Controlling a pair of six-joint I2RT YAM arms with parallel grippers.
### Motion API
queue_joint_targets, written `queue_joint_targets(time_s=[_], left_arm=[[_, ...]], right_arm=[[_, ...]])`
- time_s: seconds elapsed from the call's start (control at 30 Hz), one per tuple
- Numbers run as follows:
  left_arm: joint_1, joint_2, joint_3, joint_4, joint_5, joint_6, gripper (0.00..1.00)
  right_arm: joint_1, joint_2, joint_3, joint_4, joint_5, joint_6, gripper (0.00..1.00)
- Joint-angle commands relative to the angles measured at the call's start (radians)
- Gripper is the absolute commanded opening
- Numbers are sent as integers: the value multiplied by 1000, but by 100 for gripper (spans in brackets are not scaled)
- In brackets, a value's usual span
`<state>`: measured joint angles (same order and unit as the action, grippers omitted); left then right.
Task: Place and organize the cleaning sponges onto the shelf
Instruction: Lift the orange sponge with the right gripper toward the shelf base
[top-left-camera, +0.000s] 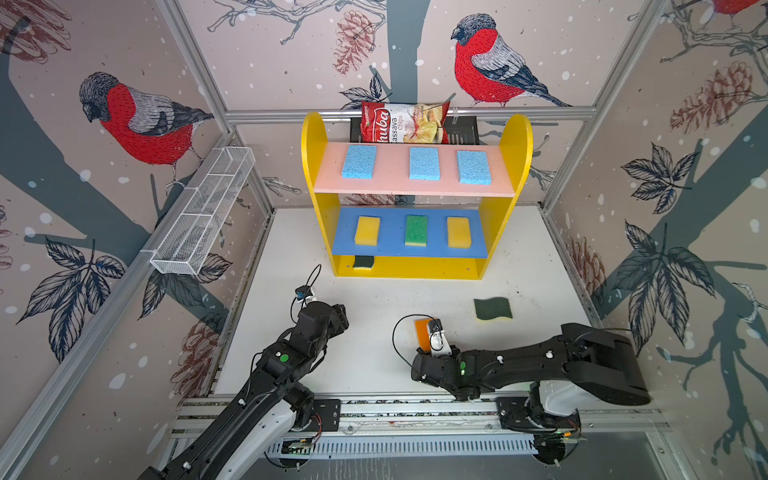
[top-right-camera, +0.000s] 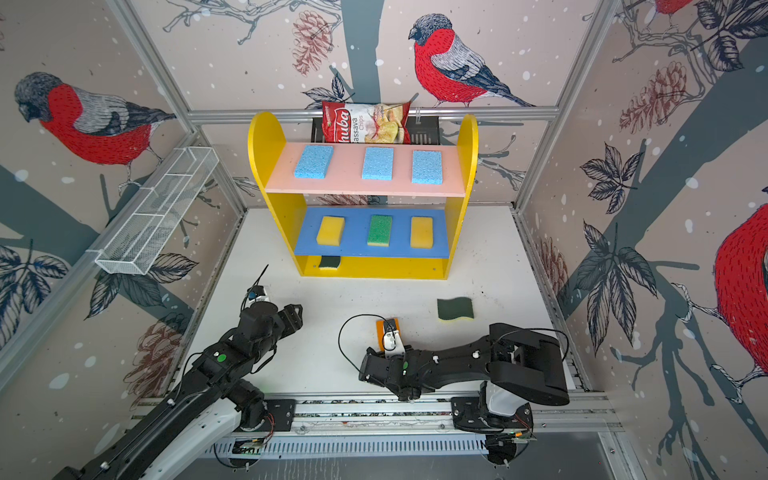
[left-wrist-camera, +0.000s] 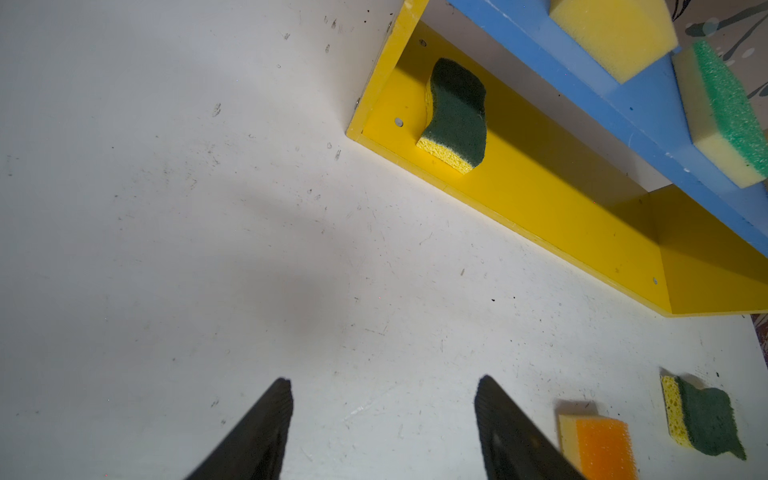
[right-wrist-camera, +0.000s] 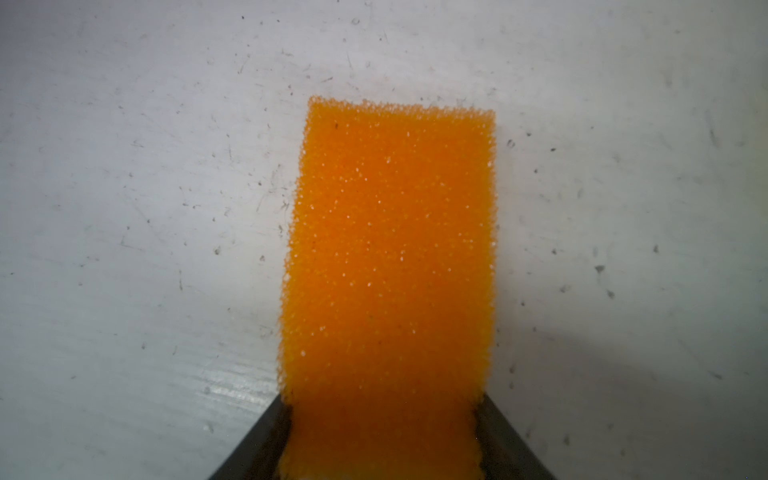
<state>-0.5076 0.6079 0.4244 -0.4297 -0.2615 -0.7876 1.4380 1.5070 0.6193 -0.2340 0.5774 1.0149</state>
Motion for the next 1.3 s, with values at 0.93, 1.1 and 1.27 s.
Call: queue_joint_targets(time_s=[0.93, 1.1, 1.27], left_arm=[[0, 84, 29, 90, -73, 59, 69], [0, 86, 42, 97, -79, 73, 69], [1, 84, 68, 90, -100, 99, 69]], right_arm=[[-300, -29, 50, 334, -28, -502, 60], [-379, 68, 126, 382, -88, -544, 60], [-410, 174, 204, 395, -86, -578, 60]])
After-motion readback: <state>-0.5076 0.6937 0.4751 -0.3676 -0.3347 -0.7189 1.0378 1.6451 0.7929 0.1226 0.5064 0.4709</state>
